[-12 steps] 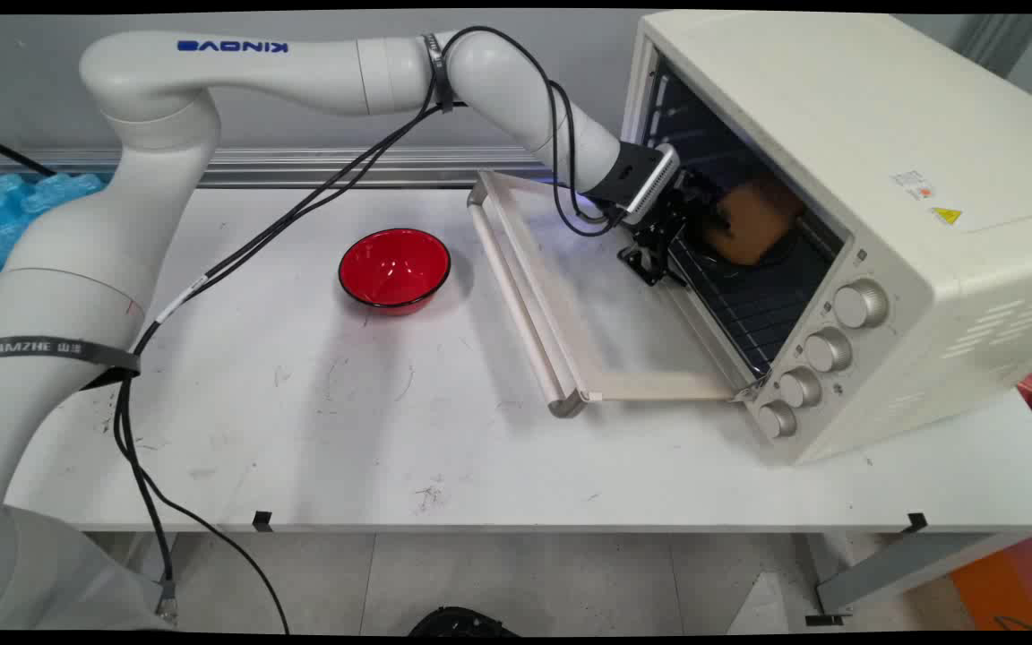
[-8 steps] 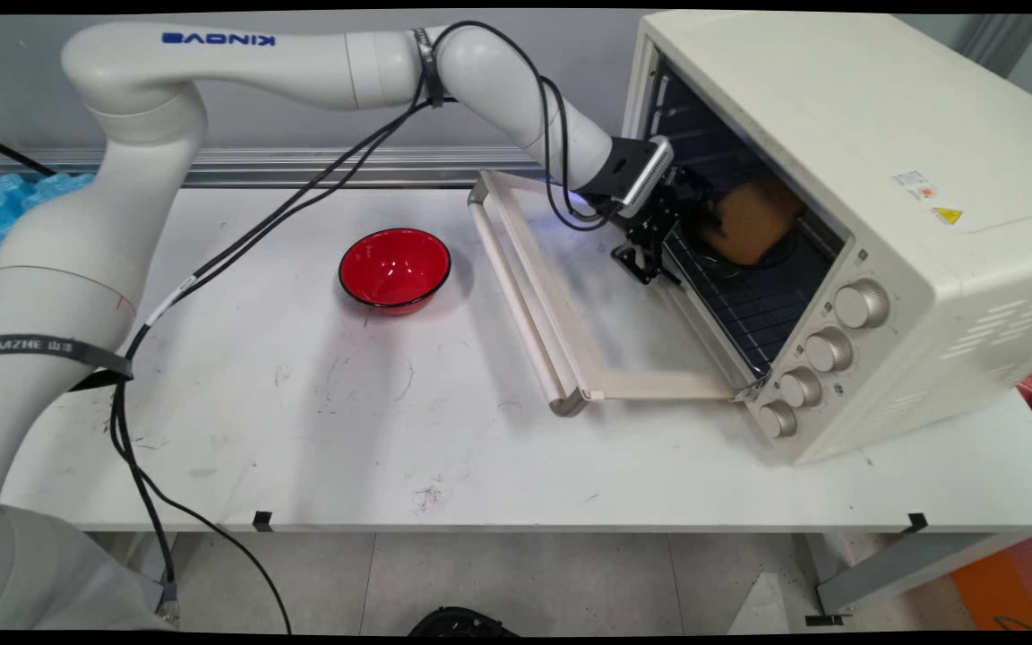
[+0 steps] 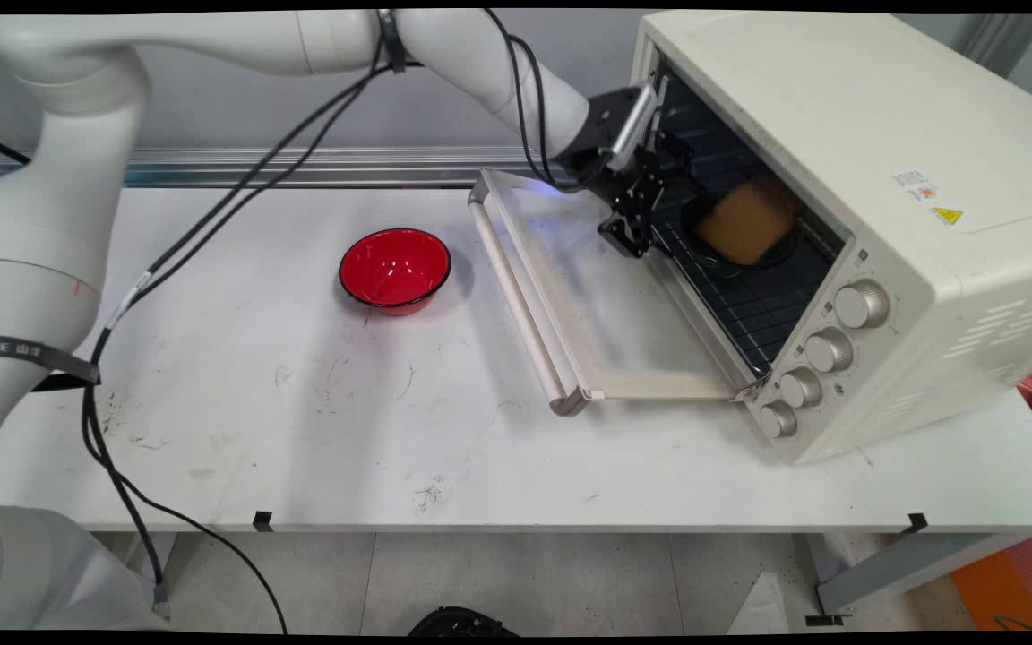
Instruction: Close the oven
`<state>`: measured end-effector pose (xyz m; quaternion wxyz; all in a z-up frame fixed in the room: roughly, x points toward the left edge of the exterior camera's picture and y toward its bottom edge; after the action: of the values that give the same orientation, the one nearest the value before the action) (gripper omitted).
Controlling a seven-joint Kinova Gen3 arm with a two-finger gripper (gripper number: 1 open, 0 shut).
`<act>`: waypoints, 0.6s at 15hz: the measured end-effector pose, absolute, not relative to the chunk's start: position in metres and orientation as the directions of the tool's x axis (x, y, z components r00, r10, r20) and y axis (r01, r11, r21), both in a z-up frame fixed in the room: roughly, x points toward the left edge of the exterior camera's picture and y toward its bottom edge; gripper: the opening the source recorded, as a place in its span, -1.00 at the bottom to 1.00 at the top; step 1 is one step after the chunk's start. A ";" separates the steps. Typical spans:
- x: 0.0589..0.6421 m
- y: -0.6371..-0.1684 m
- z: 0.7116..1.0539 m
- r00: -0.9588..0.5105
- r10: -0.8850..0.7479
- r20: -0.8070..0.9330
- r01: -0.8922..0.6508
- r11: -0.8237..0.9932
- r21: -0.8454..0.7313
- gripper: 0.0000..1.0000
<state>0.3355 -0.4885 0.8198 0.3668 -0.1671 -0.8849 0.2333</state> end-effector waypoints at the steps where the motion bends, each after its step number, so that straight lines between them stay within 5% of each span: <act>1: 0.340 -0.485 0.827 -0.679 0.443 0.586 0.103 0.847 -0.521 1.00; 9: 0.379 -0.449 0.871 -0.690 0.186 0.700 -0.120 0.923 -0.365 1.00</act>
<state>0.3786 -0.4492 0.8714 0.3934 -0.0183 -0.8983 0.1949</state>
